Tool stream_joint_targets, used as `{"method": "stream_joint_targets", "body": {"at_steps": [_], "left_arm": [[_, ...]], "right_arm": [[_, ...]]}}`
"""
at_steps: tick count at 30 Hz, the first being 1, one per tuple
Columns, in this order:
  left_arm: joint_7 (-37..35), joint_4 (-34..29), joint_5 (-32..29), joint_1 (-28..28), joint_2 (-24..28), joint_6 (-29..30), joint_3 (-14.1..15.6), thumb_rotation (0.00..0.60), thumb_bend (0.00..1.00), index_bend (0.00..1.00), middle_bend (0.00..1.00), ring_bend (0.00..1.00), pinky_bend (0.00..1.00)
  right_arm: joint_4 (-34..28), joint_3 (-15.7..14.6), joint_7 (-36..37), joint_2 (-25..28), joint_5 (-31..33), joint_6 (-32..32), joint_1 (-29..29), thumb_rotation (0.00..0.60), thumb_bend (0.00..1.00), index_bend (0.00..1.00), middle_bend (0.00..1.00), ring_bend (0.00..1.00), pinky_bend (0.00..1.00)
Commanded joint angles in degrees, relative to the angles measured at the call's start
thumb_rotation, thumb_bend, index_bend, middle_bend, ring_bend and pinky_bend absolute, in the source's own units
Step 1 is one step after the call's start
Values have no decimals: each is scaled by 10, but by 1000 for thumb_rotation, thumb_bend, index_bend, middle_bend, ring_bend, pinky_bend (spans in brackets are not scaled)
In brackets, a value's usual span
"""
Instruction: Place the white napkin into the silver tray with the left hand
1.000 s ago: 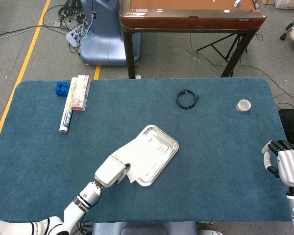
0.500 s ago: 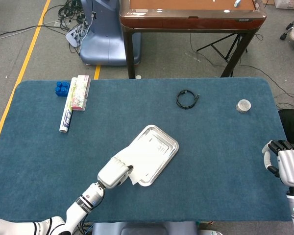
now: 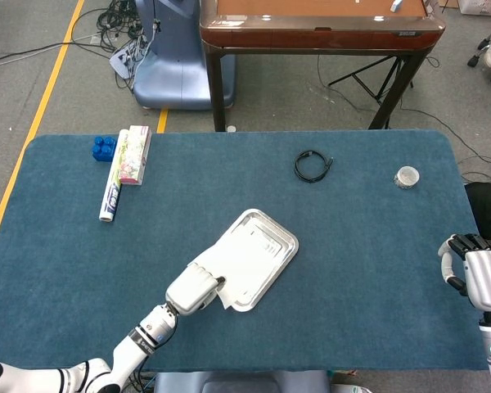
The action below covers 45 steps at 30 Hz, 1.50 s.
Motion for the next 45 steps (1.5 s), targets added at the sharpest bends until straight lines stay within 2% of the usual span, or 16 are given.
{"method": "stream_joint_targets", "body": {"at_steps": [1,16,22,32,45], "left_arm": [[-1,3,2,-3,0,-3,1,600,450,527,1000,1000,1000],[10,26,-11,-12,-18,-19,-9,600,448,445,1000,1000,1000],[18,37,-23,-13,-26,-23,-14,600,388,406,1000,1000,1000],[21,54,-28,-16,-40,-21,-18,600,324,388,1000,1000,1000],[24,69,-32,-24,-57,-25,-23,600,322,386,1000,1000,1000]], "right_arm": [[0,0,0,0,0,0,0,600,484,553,490,371,453],[0,1,3,2,2,1,-1,600,485,553,490,371,453],[1,2,5,2,4,0,0,600,485,553,490,370,453],[1,3,6,3,4,1,-1,600,485,553,490,371,453],[1,3,8,4,5,1,-1,600,484,553,490,371,453]]}}
